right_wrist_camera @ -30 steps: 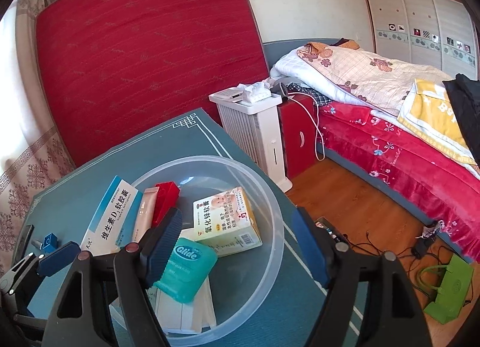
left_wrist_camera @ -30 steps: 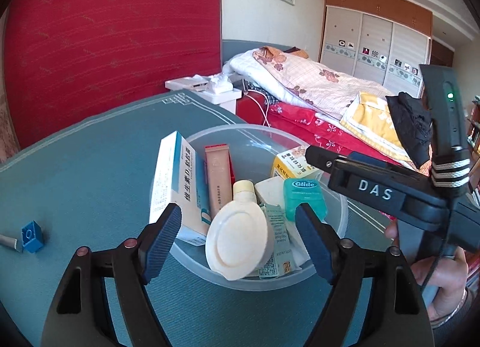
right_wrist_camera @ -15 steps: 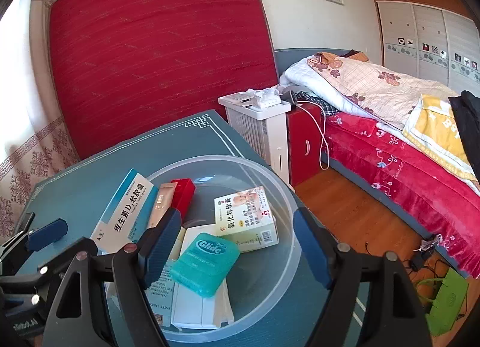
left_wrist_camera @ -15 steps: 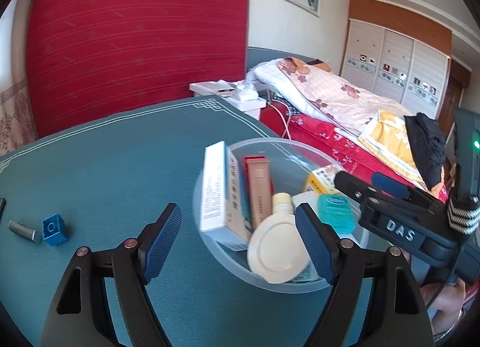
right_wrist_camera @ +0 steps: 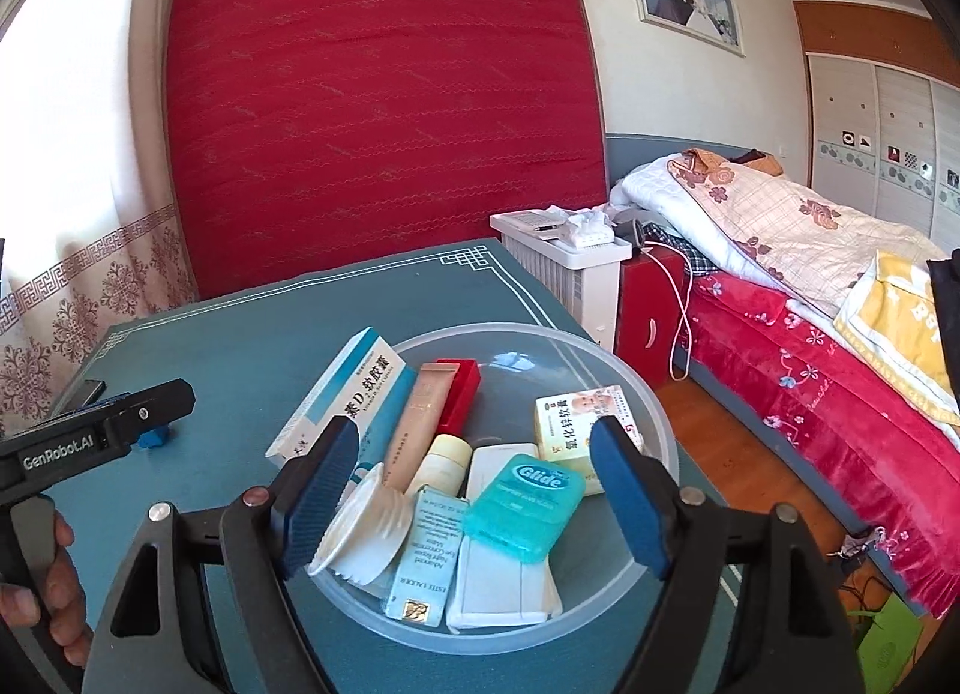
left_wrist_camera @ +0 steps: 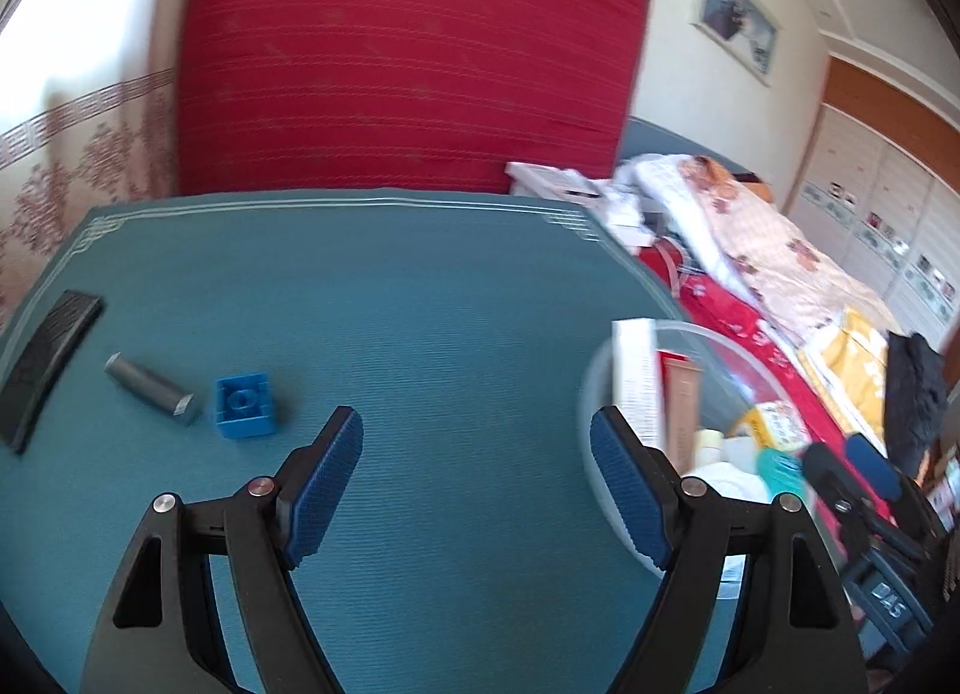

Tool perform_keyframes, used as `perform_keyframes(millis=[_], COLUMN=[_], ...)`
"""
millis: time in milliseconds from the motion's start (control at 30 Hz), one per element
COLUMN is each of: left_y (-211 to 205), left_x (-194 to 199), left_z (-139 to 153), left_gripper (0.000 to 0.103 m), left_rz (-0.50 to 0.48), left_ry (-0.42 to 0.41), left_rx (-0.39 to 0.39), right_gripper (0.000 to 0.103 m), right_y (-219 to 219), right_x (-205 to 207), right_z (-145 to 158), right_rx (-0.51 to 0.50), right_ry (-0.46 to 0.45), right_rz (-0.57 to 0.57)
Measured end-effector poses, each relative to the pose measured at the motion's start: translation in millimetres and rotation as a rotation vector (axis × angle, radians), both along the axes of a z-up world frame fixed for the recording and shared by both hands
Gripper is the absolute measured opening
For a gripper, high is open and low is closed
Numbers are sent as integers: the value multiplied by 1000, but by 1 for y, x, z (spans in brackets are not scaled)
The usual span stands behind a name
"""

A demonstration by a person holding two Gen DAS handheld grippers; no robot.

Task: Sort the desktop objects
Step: 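Open both grippers to release the plate and floss box into the bowl, then move the left gripper to the black rectangular case while right approaches the blue Lego brick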

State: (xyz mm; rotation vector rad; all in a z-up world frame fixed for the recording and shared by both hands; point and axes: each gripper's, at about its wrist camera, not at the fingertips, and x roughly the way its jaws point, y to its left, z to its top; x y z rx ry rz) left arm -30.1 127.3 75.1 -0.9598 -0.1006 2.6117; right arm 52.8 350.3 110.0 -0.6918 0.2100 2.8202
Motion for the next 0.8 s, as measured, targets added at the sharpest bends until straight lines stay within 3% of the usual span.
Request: perform_keyframes(millis=[467,667,800], left_y=[-97,-125,-143], left_x=[-37,-57,-71], left_z=[-12,-20,-30], left_gripper=[81,81,81], left_rz=[279,338,355], left_ry=[-57,-89,-147], left_rx=[-27,-63,-20], right_gripper=[84,84,84], right_y=[-52,-77,-90], right_x=[10,10,7], right_z=[-1,-7,-10], right_rx=[19,26,29], right_ry=[-1,-14,-23], right_rz=[136,207,233])
